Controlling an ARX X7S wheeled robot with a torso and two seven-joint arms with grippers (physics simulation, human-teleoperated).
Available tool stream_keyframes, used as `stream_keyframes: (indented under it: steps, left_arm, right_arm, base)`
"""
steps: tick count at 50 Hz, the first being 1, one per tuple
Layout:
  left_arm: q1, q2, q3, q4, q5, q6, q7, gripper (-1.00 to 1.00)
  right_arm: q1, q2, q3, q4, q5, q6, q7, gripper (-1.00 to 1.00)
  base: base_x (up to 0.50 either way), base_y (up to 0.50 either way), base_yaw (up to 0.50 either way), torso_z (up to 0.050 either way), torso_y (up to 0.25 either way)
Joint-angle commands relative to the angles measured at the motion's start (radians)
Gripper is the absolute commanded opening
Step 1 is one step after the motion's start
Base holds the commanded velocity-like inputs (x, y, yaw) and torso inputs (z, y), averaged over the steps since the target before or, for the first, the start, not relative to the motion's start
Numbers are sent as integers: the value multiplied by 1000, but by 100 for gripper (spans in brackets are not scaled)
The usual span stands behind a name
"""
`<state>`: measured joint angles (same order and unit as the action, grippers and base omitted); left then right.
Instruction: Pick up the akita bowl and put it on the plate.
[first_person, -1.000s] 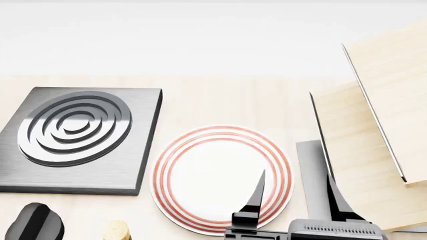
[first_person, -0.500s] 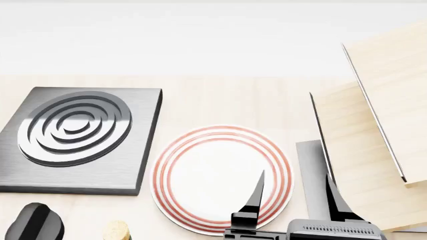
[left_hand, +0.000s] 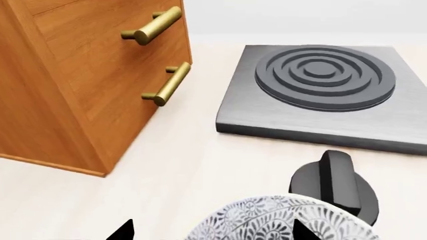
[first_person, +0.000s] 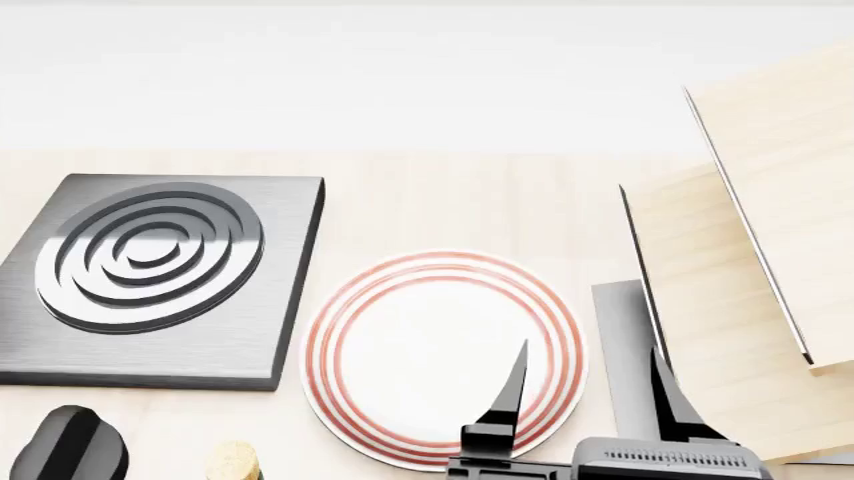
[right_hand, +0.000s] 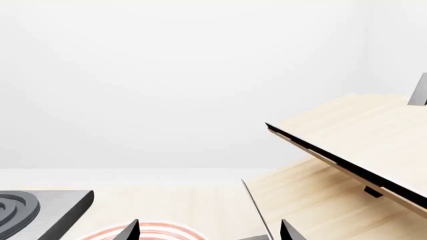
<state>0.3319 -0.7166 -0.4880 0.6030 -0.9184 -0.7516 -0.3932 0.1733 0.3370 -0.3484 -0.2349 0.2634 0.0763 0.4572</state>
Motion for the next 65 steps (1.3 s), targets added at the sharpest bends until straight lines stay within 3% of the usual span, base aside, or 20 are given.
stream_keyframes:
  steps: [1, 65]
  left_arm:
    - [9, -9, 3, 6, -7, -10, 6, 100]
    - [27, -13, -21, -37, -49, -31, 28, 100]
  right_arm:
    - [3, 3, -1, -2, 2, 2, 3, 100]
    - [3, 9, -16, 16, 7, -11, 14, 100]
  base:
    - [0, 0, 0, 0, 0]
    - [0, 0, 0, 0, 0]
